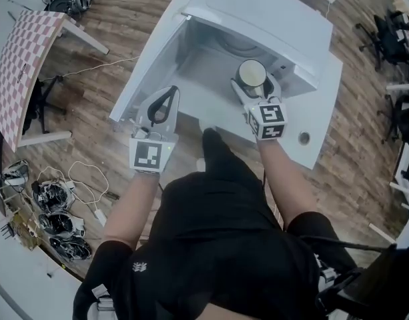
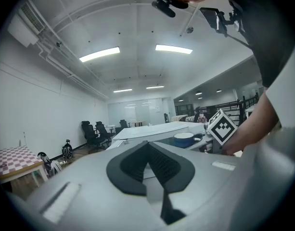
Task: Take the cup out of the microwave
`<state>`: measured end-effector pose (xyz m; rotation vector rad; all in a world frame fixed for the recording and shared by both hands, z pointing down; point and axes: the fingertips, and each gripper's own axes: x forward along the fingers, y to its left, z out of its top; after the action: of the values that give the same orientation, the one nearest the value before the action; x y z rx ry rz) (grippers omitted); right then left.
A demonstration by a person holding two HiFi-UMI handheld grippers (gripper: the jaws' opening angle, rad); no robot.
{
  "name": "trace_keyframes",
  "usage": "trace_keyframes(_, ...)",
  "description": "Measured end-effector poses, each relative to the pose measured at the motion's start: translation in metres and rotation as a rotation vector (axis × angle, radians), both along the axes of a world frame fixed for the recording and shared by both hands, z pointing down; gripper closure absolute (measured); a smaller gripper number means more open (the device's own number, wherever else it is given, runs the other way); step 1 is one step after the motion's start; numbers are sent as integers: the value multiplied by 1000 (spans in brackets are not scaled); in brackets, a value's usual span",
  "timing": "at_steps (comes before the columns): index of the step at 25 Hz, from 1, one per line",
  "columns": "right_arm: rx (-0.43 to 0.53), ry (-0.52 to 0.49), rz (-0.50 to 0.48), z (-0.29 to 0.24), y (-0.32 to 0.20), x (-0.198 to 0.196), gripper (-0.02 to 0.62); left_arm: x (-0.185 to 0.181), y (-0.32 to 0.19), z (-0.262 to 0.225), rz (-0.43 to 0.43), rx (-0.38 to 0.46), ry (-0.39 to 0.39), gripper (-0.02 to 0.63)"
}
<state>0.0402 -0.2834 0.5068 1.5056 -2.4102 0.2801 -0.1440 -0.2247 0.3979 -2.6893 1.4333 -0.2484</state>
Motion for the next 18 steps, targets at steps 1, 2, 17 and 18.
trace_keyframes(1,-2,-5,-4,-4,4,0,210,-1,2,-4,0,8,0,600)
trace_keyframes(2,-4,-12,-7,-9,9,0,210,-2,4,-8,0,17,-5,598)
trace_keyframes(17,-13,-48,-51,-89,22,20,210,-12,-4,-75,-25,80,14,600)
trace_keyframes(18,-10,-49,-53,-94,21,22,210,-11,-6,-80,-24,86,13,598)
